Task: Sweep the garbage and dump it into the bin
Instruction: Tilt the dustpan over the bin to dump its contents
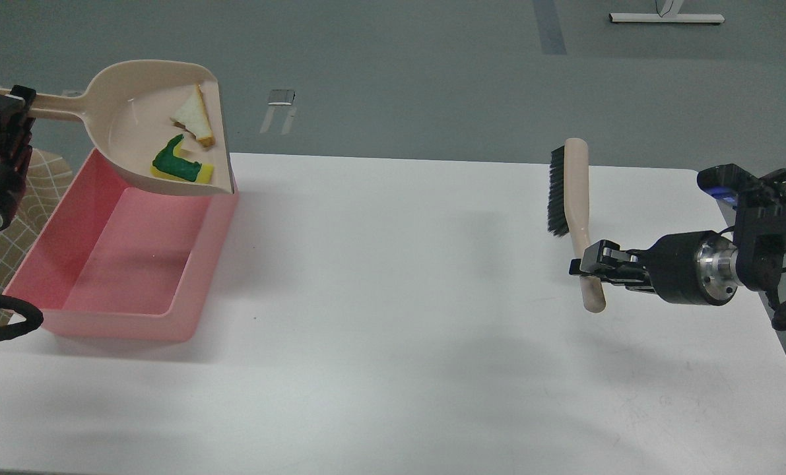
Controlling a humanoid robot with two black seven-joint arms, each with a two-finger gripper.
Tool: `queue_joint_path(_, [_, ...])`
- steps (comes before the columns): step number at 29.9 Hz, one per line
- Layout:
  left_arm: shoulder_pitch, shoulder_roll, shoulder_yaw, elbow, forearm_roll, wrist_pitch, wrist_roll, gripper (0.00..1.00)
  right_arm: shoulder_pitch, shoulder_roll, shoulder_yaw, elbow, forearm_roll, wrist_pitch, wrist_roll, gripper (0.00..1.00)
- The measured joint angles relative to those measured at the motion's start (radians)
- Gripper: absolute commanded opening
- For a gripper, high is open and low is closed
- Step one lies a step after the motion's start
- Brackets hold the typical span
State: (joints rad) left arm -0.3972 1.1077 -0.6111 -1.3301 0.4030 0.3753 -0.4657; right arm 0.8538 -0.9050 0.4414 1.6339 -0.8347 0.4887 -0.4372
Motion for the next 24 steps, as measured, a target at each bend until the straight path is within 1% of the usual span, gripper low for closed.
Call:
queue_joint_path(3, [0.025, 0.023, 0.003, 0.002, 0.0, -0.01, -0.018, 0.0, -0.001, 0.0, 0.0, 0.0, 0.0, 0.0, 0.0, 0.0])
queue_joint_path(5, [0.043, 0.041, 0.004, 0.003, 0.001, -0.012, -0.021, 0.0, -0.001, 0.0, 0.0, 0.0, -0.001, 0.0, 0.0, 0.0])
queue_joint_path(14, [0.092, 0.1, 0.009, 0.018, 0.012, -0.014, -0.023, 0.0, -0.007, 0.0, 0.0, -0.003, -0.001, 0.0, 0.0, 0.0])
queue_joint_path(24, [0.11, 0.156, 0.013, 0.054, 0.081, -0.012, -0.023, 0.0, -0.012, 0.002, 0.001, -0.006, -0.001, 0.0, 0.0, 0.0])
